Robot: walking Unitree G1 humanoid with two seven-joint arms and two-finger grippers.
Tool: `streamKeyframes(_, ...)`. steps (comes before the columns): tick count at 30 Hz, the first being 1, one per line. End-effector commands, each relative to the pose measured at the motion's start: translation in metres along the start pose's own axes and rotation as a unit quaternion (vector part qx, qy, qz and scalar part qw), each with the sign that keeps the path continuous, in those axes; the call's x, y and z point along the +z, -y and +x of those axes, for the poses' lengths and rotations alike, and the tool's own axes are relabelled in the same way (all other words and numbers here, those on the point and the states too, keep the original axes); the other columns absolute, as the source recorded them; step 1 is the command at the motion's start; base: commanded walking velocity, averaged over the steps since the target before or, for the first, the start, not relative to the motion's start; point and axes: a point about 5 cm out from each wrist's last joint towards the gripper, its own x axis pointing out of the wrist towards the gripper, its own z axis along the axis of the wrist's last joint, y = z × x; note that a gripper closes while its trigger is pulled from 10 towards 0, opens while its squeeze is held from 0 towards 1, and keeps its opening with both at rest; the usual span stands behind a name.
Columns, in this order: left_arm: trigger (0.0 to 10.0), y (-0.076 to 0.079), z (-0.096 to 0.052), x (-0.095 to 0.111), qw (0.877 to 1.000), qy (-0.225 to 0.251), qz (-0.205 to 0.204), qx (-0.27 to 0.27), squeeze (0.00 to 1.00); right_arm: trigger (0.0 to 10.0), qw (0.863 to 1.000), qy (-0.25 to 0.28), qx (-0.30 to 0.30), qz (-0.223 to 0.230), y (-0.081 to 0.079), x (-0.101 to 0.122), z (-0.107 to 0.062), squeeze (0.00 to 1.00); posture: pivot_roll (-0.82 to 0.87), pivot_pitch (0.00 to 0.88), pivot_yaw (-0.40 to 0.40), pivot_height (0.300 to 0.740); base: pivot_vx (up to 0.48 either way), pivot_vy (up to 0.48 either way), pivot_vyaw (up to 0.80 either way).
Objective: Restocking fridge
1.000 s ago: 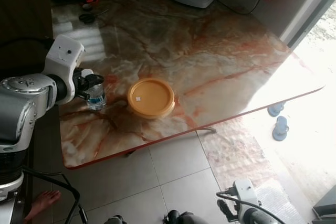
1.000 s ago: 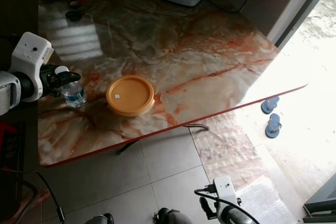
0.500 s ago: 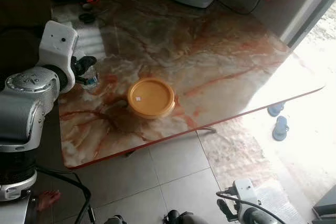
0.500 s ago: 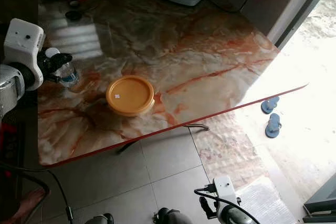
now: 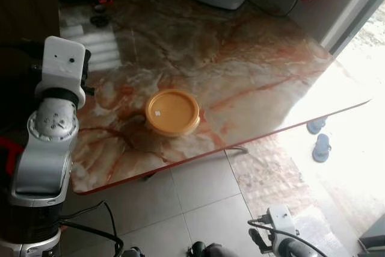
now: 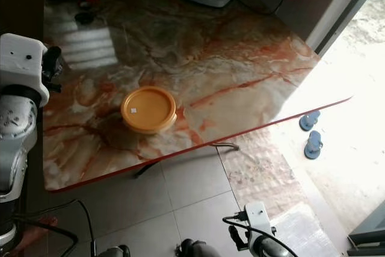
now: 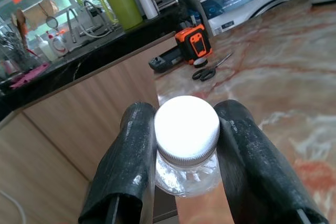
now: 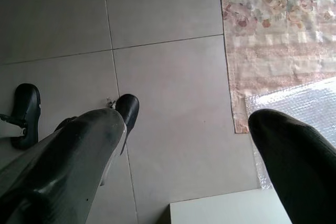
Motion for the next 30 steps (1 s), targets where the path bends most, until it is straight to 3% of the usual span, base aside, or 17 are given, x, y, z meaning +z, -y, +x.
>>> streamKeyframes(1, 10.0, 0.002, -0.006, 0.013, 0.998, 0.049, 0.020, 0.018, 0.00, 10.0, 1.000, -0.012, -0.008, 0.013, 0.002, -0.010, -0.003, 0.00, 0.03, 0.147, -0.104, 0.740, 0.000, 0.000, 0.00)
streamKeyframes(3, 10.0, 0.008, -0.010, 0.013, 0.997, 0.070, 0.035, 0.016, 0.00, 10.0, 1.000, -0.011, -0.009, 0.014, 0.002, -0.011, -0.003, 0.00, 0.03, 0.141, -0.101, 0.740, 0.000, 0.000, 0.00)
streamKeyframes(6, 10.0, 0.020, -0.016, 0.007, 0.996, 0.083, 0.002, 0.021, 0.00, 10.0, 1.000, -0.009, -0.013, 0.022, 0.000, -0.012, -0.002, 0.00, 0.03, 0.124, -0.089, 0.740, 0.000, 0.000, 0.00)
streamKeyframes(10, 10.0, 0.029, -0.022, 0.001, 0.996, 0.088, 0.003, 0.017, 0.00, 10.0, 1.000, -0.006, -0.014, 0.027, -0.001, -0.012, -0.002, 0.00, 0.03, 0.113, -0.081, 0.740, 0.000, 0.000, 0.00)
streamKeyframes(30, 10.0, 0.035, -0.019, 0.008, 0.993, 0.111, -0.010, 0.024, 0.00, 10.0, 0.999, 0.003, -0.020, 0.039, -0.003, -0.012, -0.002, 0.00, 0.03, 0.140, -0.082, 0.740, -0.012, 0.000, 0.00)
